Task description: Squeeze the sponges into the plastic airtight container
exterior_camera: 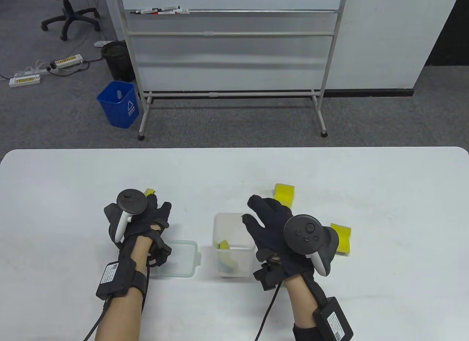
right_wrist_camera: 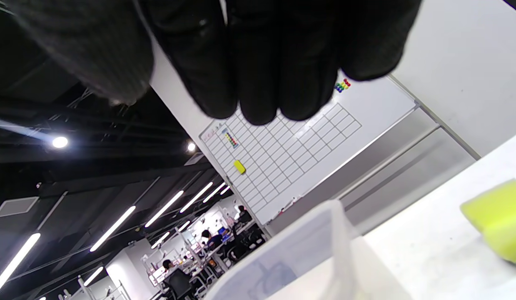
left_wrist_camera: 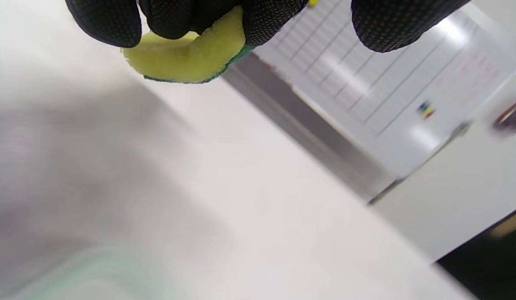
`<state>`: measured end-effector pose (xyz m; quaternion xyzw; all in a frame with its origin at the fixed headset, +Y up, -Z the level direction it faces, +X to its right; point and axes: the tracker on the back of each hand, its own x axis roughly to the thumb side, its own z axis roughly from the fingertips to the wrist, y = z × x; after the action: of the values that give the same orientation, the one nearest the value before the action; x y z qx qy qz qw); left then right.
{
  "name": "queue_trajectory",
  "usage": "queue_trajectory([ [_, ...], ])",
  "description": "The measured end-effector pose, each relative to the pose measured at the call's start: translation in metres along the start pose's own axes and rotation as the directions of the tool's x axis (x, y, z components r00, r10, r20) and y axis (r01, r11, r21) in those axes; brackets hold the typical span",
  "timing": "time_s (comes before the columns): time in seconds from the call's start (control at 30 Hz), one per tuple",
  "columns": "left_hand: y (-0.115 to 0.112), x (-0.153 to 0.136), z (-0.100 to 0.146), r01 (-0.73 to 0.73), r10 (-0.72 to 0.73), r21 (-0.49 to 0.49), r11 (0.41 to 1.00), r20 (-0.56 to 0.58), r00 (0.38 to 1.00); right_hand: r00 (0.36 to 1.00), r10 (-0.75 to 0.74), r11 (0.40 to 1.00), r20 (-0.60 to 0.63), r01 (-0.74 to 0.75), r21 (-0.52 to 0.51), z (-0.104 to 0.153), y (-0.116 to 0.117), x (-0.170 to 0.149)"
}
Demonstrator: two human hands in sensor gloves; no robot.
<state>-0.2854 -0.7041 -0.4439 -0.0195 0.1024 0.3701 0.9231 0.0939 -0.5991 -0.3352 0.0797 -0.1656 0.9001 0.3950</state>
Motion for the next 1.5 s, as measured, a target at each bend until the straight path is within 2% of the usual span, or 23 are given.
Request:
queue_trajectory([
  [0.1,0.02,0.016,0.021,-0.25,0.247,0.007,0.968,0.114,0.962,1.0,-0.021,1.0,0.008,0.021,-0.014,0.001,-0.001,0.001],
  [0.2,0.037,0.042,0.049,-0.378,0.371,-0.027,0.925,0.272,0.888,0.999,-0.052,0.998,0.017,0.053,-0.037,0.003,-0.002,0.003],
  [0.3,0.046,0.073,0.081,-0.408,0.391,-0.052,0.911,0.417,0.821,0.993,-0.115,0.992,0.022,0.116,-0.054,0.005,-0.002,0.005],
  [0.47,0.04,0.122,0.131,-0.409,0.406,-0.136,0.902,0.59,0.698,0.97,-0.242,0.967,0.025,0.243,-0.071,0.007,-0.001,0.007],
  [0.53,0.032,0.139,0.15,-0.41,0.425,-0.185,0.893,0.645,0.635,0.949,-0.314,0.947,0.027,0.315,-0.063,0.008,-0.002,0.008],
  [0.67,0.013,0.164,0.176,-0.335,0.42,-0.268,0.903,0.709,0.566,0.862,-0.506,0.862,0.011,0.506,-0.013,0.01,-0.004,0.01],
  [0.77,-0.001,0.173,0.184,-0.328,0.475,-0.347,0.879,0.698,0.536,0.826,-0.564,0.826,-0.013,0.564,0.017,0.01,-0.002,0.01],
  [0.9,-0.01,0.173,0.183,-0.348,0.509,-0.374,0.86,0.681,0.525,0.804,-0.593,0.805,-0.041,0.594,0.006,0.008,-0.001,0.005],
  [0.97,-0.012,0.171,0.178,-0.367,0.576,-0.444,0.817,0.646,0.501,0.78,-0.622,0.781,-0.067,0.624,0.025,0.007,0.0,0.002],
  [1.07,-0.015,0.169,0.173,-0.393,0.687,-0.565,0.726,0.57,0.45,0.714,-0.692,0.714,-0.109,0.699,0.043,0.005,0.004,-0.002],
  [1.17,-0.016,0.166,0.167,-0.396,0.735,-0.62,0.677,0.54,0.411,0.637,-0.756,0.637,-0.15,0.769,0.057,0.004,0.006,-0.006],
  [1.23,-0.017,0.166,0.167,-0.39,0.75,-0.644,0.658,0.521,0.407,0.621,-0.768,0.625,-0.157,0.78,0.025,0.003,0.006,-0.009],
  [1.3,-0.018,0.166,0.169,-0.36,0.721,-0.63,0.688,0.536,0.438,0.644,-0.748,0.652,-0.159,0.758,0.0,0.004,0.004,-0.009],
  [1.4,-0.02,0.167,0.17,-0.32,0.621,-0.537,0.781,0.605,0.499,0.7,-0.7,0.712,-0.138,0.699,-0.066,0.005,0.0,-0.01],
  [1.5,-0.02,0.165,0.168,-0.317,0.579,-0.488,0.813,0.621,0.529,0.706,-0.691,0.721,-0.158,0.688,-0.079,0.004,0.001,-0.014],
])
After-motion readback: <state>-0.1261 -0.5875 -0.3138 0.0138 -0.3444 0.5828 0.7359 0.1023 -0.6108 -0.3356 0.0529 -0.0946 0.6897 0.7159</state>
